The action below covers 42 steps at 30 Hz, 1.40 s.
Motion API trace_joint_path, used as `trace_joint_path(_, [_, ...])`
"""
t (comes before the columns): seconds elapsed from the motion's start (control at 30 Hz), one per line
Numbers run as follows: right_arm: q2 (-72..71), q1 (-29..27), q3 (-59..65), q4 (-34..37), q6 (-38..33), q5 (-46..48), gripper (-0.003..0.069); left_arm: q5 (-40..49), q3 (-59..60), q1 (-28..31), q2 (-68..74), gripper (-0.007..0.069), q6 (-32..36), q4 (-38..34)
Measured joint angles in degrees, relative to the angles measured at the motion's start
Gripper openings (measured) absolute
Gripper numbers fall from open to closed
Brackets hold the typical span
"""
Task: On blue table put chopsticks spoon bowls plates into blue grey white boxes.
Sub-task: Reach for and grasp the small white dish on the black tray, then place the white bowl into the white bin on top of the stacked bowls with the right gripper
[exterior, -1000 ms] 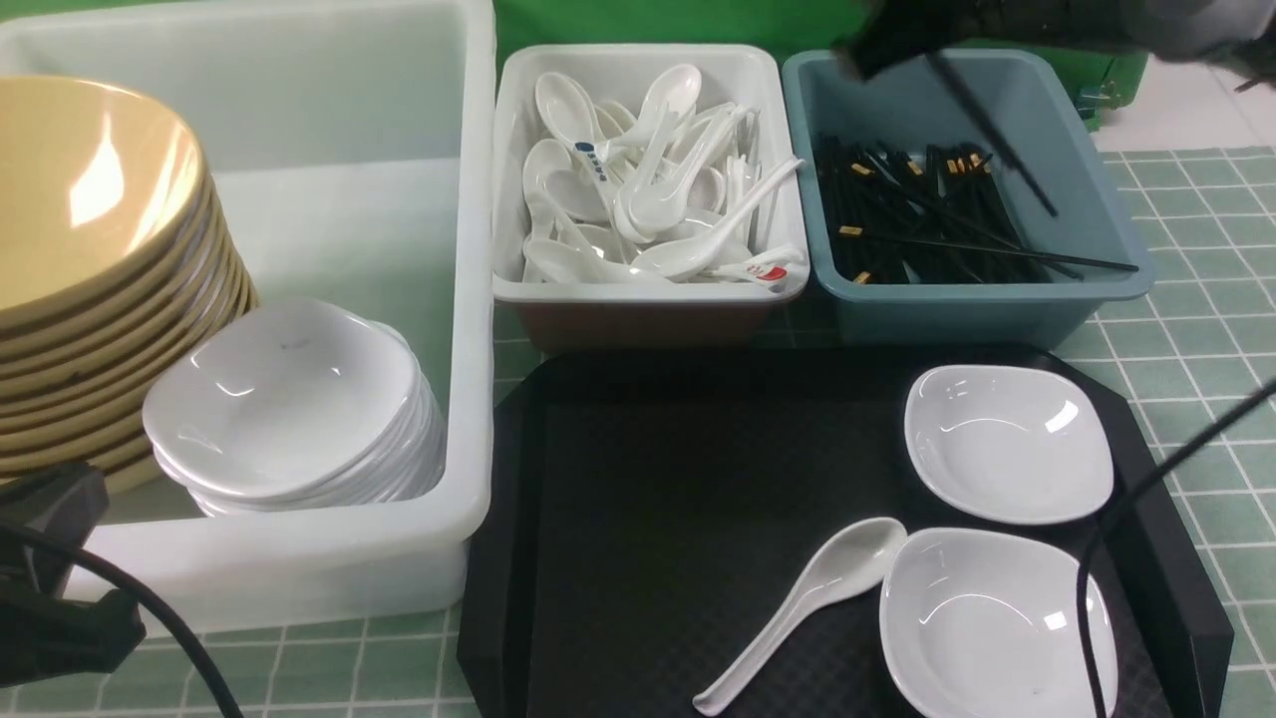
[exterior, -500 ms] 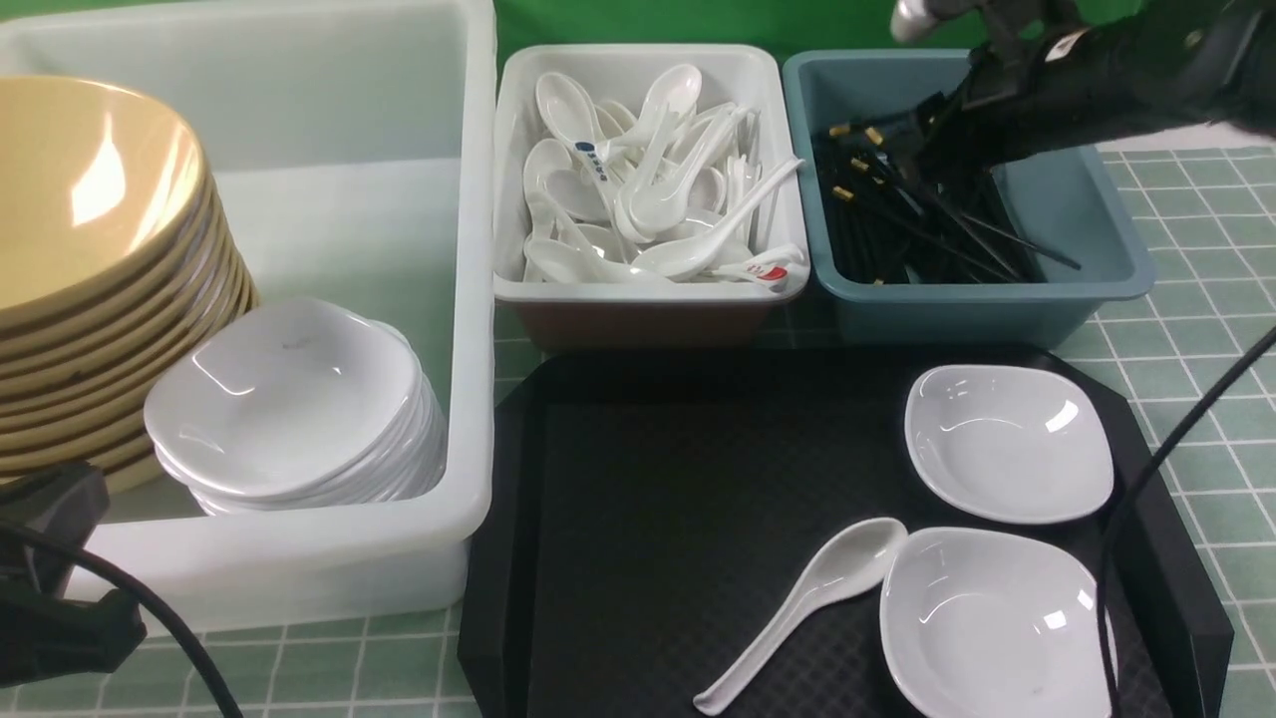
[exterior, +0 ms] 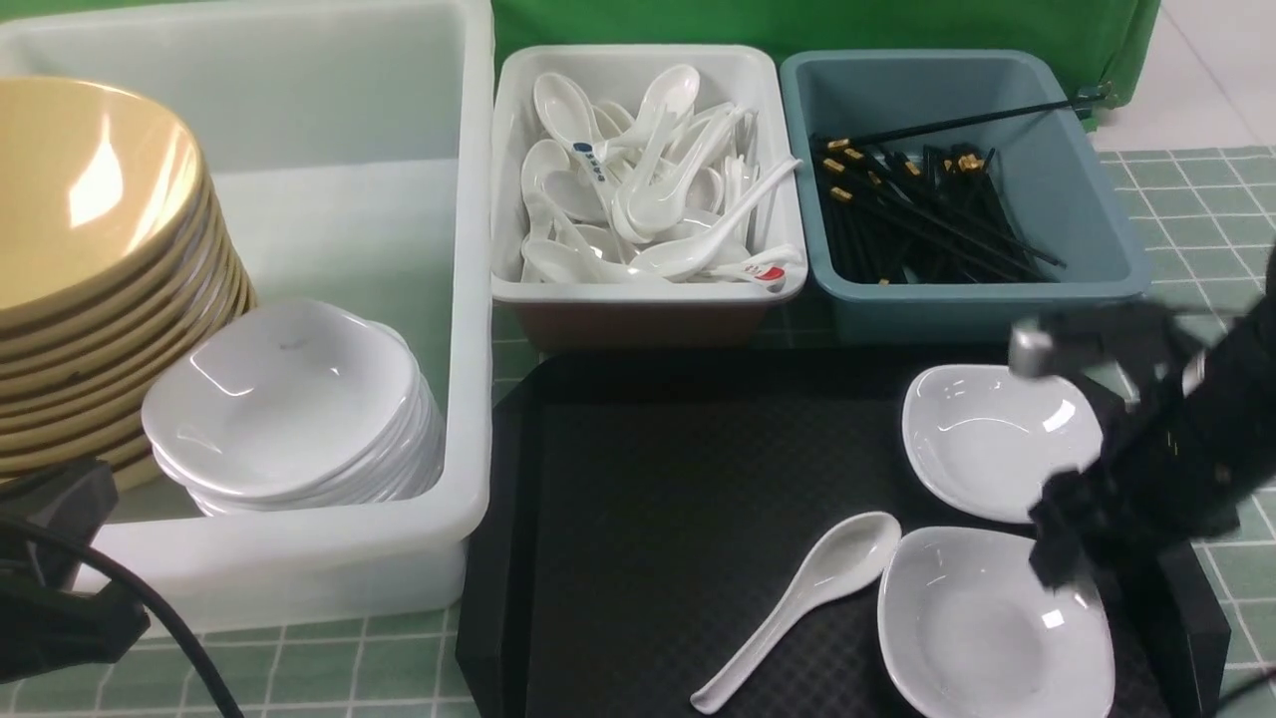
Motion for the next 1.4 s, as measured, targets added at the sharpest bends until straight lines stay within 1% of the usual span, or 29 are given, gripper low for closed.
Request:
trace_joint_path(0.03, [0.0,0.0,0.9,0.3,0.0,-0.5,0.0484,0.0,0.0,0.0,0.0,0.0001,0.0,0.0])
trace_joint_path(0.07, [0.1,0.0,3.8,2.7,-0.4,-3.7,0.0479,0.0,0.0,0.0,0.0,0.0001,0.0,-0.2])
trace_joint_path(0.17, [0.7,0.4,6.3,6.4,-2.4,-7.8,0.0433,0.0,0.0,0.0,0.0,0.0001,0.0,-0.5])
trace_joint_path(0.2, [0.7,0.6,6.5,7.0,-3.7,-8.6,0.0387,0.0,0.0,0.0,-0.6,0.0001,0.0,-0.5])
trace_joint_path(0.27, [0.5,0.6,6.5,7.5,-5.6,-8.8,0.0266,0.0,0.0,0.0,-2.3,0.0001,0.0,-0.5])
trace_joint_path(0.3, [0.1,0.6,6.4,8.0,-5.9,-8.2,0.0229,0.0,0.0,0.0,-3.4,0.0001,0.0,-0.3])
trace_joint_path(0.33, [-0.2,0.6,6.2,8.1,-5.9,-8.0,0.0223,0.0,0.0,0.0,-3.7,0.0001,0.0,-0.3])
trace_joint_path(0.37, [-1.9,0.6,5.3,8.3,-6.2,-6.0,0.0186,0.3,0.0,0.0,-6.0,0.0001,0.0,0.1])
trace_joint_path(0.4, [-2.5,0.6,4.9,8.2,-6.2,-4.9,0.0174,0.4,0.0,0.0,-6.7,0.0001,0.0,0.2])
trace_joint_path(0.43, [-5.0,0.7,2.5,7.7,-5.8,-1.1,0.0102,0.8,0.0,0.0,-9.4,0.0001,0.1,0.3])
trace_joint_path(0.5, [-8.8,1.5,-2.7,5.8,-4.4,2.7,0.0075,0.9,0.1,-0.1,-13.0,0.0001,0.1,0.6])
trace_joint_path(0.53, [-9.4,1.6,-3.8,5.8,-4.3,2.9,0.0075,0.8,0.1,0.0,-13.3,0.0001,0.1,0.7])
trace_joint_path(0.6, [-11.6,4.9,-10.0,6.1,-3.3,2.9,0.0074,0.1,0.9,0.0,-16.1,0.0001,0.1,1.0])
trace_joint_path(0.63, [-11.9,7.7,-13.8,7.1,-3.3,1.8,0.0074,-0.7,1.4,0.0,-16.8,0.0001,0.1,1.2])
trace_joint_path(0.67, [-11.9,8.2,-14.4,7.3,-3.3,1.8,0.0074,-0.8,1.5,0.0,-17.0,0.0001,0.1,1.2])
trace_joint_path(0.73, [-10.4,15.7,-20.3,12.2,-3.9,-5.5,0.0074,-2.1,2.4,0.0,-17.7,0.0001,0.1,1.6])
trace_joint_path(0.8, [-6.8,23.3,-23.8,19.4,-6.1,-15.5,0.0074,-2.4,2.7,0.0,-17.7,0.0001,0.1,1.6])
trace_joint_path(0.83, [-4.6,26.0,-25.3,22.0,-8.0,-19.5,0.0074,-2.5,2.7,0.0,-17.7,0.0001,0.1,1.6])
trace_joint_path(0.87, [-4.1,27.4,-25.7,23.0,-8.5,-21.4,0.0074,-2.5,2.8,0.0,-17.7,0.0001,0.1,1.6])
trace_joint_path(0.9, [-0.3,31.7,-28.1,25.6,-12.3,-27.4,0.0074,-2.6,2.8,0.0,-17.7,0.0001,0.1,1.6])
trace_joint_path(0.97, [5.7,36.2,-31.5,27.3,-15.9,-33.0,0.0074,-2.6,2.9,0.0,-17.7,0.0001,0.1,1.6])
trace_joint_path(1.03, [12.1,39.7,-35.7,28.2,-17.7,-36.9,0.0078,-2.6,2.9,0.0,-17.7,0.0001,0.1,1.6])
trace_joint_path(1.1, [15.2,40.6,-37.5,28.4,-18.1,-37.5,0.0087,-2.6,2.9,0.0,-17.7,0.0001,0.1,1.6])
trace_joint_path(1.17, [20.2,40.8,-39.9,28.4,-18.5,-37.3,0.0129,-2.6,2.9,0.0,-17.7,0.0001,0.1,1.6])
trace_joint_path(1.2, [20.4,40.8,-40.0,28.3,-18.5,-37.2,0.0136,-2.6,2.9,0.0,-17.7,0.0001,0.1,1.6])
trace_joint_path(1.27, [21.8,39.8,-40.7,27.4,-18.7,-34.2,0.0228,-2.6,2.9,0.0,-17.7,0.0001,0.1,1.6])
trace_joint_path(1.3, [21.8,39.8,-40.7,27.3,-18.7,-34.2,0.0228,-2.6,2.9,0.0,-17.7,0.0001,0.1,1.6])
trace_joint_path(1.37, [20.8,37.7,-41.3,25.2,-20.0,-27.2,0.0366,-2.6,2.9,0.0,-17.7,0.0001,0.1,1.6])
trace_joint_path(1.4, [20.0,37.0,-41.5,24.1,-20.2,-25.2,0.0393,-2.6,2.9,0.0,-17.7,0.0001,0.1,1.6])
